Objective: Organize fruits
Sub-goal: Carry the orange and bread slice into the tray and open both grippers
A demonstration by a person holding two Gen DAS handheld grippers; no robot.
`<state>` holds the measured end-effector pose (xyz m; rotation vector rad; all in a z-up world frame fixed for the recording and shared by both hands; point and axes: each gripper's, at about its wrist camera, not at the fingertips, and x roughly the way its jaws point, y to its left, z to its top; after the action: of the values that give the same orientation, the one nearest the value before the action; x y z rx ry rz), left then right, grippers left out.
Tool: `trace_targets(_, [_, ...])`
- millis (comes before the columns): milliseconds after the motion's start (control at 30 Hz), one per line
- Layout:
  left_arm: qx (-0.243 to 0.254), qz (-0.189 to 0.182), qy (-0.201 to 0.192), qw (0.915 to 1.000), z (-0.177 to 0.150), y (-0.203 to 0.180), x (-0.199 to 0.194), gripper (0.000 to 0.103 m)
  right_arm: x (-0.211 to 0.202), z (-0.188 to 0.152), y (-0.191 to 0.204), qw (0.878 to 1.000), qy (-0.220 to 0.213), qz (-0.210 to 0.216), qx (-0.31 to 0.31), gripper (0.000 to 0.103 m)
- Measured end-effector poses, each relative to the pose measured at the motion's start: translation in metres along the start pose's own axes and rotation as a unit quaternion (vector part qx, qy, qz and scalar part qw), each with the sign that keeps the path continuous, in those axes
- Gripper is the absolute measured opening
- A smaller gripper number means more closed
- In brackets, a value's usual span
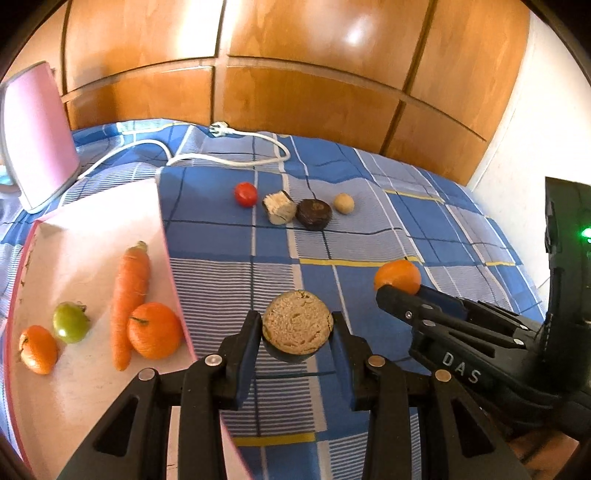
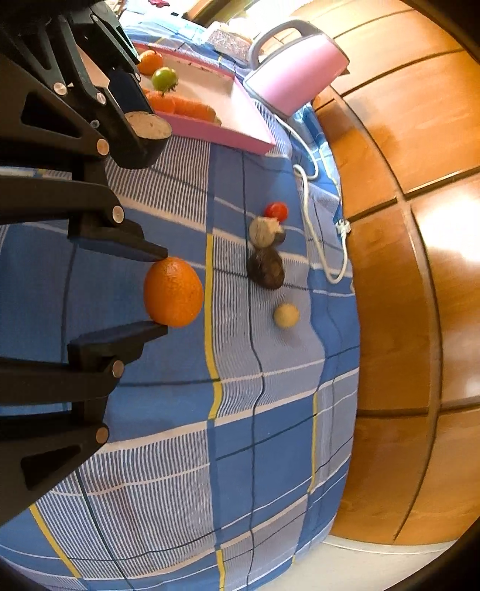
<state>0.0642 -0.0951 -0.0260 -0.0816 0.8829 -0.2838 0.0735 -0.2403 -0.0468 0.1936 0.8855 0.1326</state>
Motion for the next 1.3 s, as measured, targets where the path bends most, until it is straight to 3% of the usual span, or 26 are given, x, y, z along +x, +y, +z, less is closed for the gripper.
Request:
trace_targets(467, [-0.095,0.057,-0.039,0.9931,0.012,0.100,-0.031,0.037,-0.008,0.008,0.063,0.996,0.005,0.075,-0.050,0.033])
trace_targets(733, [-0.135,0.100,-0.046,0.9848,0.020,0.159,-0.035,0.038,0.003,0.011,0.123,0.984,0.033,0.138,-0.108,0.033])
trace_targets(1000, [-0.158,0.120,-0.051,0.9788,0.018,0.184,-0.039,0.038,0.029,0.000,0.174,0.973,0.068,0.161,-0.148,0.035])
trace_targets(1300, [-0.163,0.129,-0.045,0.9771,0.000,0.179,-0.042,0.038,0.029,-0.010,0.179,0.973,0.075,0.157,-0.152,0.036])
